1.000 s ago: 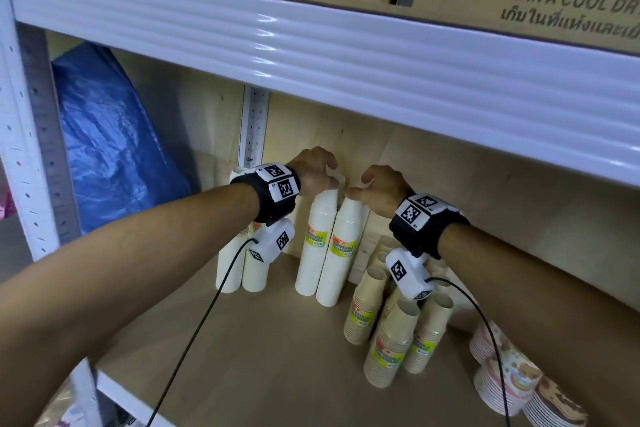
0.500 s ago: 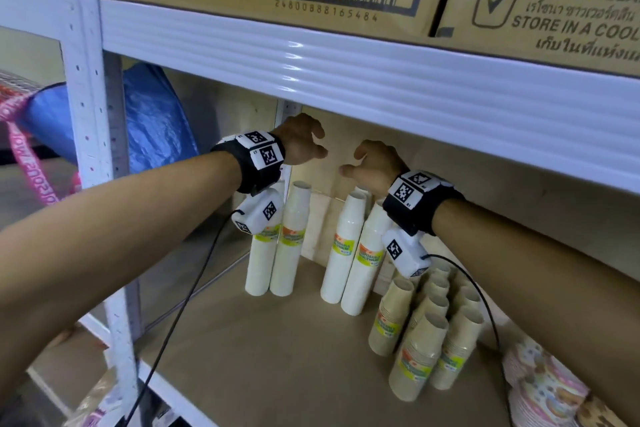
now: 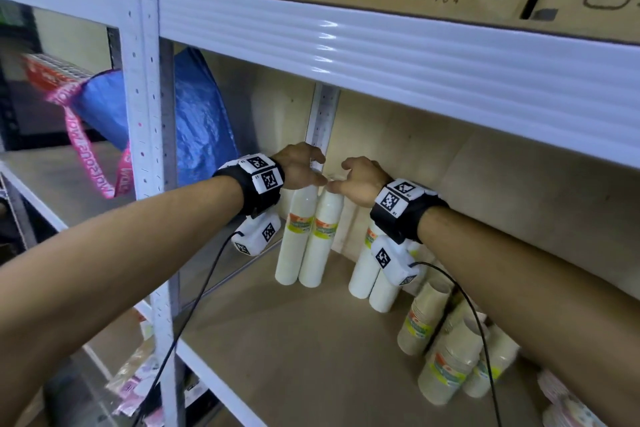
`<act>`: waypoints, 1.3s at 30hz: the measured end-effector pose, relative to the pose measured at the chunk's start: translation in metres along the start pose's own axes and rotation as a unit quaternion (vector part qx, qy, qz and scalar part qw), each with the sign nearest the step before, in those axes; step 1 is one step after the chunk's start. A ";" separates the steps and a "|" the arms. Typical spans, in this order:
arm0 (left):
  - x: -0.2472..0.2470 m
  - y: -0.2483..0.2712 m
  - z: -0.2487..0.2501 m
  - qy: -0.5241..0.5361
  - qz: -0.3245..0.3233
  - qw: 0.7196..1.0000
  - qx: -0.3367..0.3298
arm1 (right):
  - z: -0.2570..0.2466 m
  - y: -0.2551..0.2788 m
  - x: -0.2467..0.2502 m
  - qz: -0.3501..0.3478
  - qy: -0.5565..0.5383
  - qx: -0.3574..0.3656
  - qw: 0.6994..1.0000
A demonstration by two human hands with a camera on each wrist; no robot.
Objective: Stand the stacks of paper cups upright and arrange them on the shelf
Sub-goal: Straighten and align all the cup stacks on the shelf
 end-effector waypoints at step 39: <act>-0.040 0.022 0.075 0.024 -0.048 0.993 -0.103 | 0.054 0.055 0.041 0.034 0.004 -0.058 0.998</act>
Point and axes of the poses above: each hand's wrist, its own y-axis away from the middle knuckle, its own x-axis out of the back of the hand, z = x × y, the point moved 10 cm from there along -y, towards the middle knuckle, and after that the axes turned 4 degrees about x, right-handed, at the moved point
